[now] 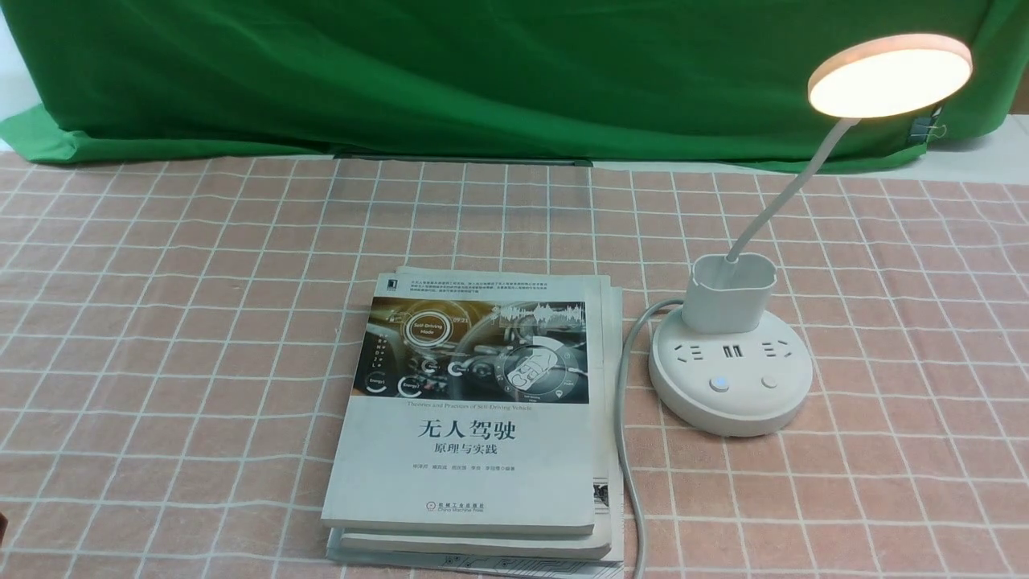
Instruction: Turn on the table lamp on the pink coffee tablecloth with your hand.
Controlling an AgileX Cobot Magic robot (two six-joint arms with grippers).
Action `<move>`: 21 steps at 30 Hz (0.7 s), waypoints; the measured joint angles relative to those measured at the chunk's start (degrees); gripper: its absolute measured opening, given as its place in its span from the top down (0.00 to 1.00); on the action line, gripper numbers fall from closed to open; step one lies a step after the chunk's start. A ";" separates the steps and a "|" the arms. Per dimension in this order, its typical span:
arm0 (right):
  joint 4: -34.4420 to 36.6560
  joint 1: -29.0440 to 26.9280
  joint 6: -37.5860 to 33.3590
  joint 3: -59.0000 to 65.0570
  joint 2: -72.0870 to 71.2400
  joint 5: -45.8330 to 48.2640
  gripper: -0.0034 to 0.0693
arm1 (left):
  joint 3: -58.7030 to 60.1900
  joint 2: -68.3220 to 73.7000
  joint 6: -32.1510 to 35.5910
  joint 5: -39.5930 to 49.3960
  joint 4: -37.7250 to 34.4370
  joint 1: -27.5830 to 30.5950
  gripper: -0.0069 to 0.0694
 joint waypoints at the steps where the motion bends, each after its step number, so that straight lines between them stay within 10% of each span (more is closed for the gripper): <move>1: 0.00 0.00 0.00 0.00 -0.84 -0.04 0.86 | 0.00 0.00 0.00 0.00 0.00 0.00 0.88; 9: -0.70 -1.01 -1.03 1.64 -6.94 -4.42 0.90 | 0.00 0.00 0.05 -0.05 0.05 0.00 0.88; 21: -0.87 -11.23 -13.14 40.19 -30.90 -39.50 0.92 | 0.00 0.00 0.05 -0.10 0.05 0.00 0.88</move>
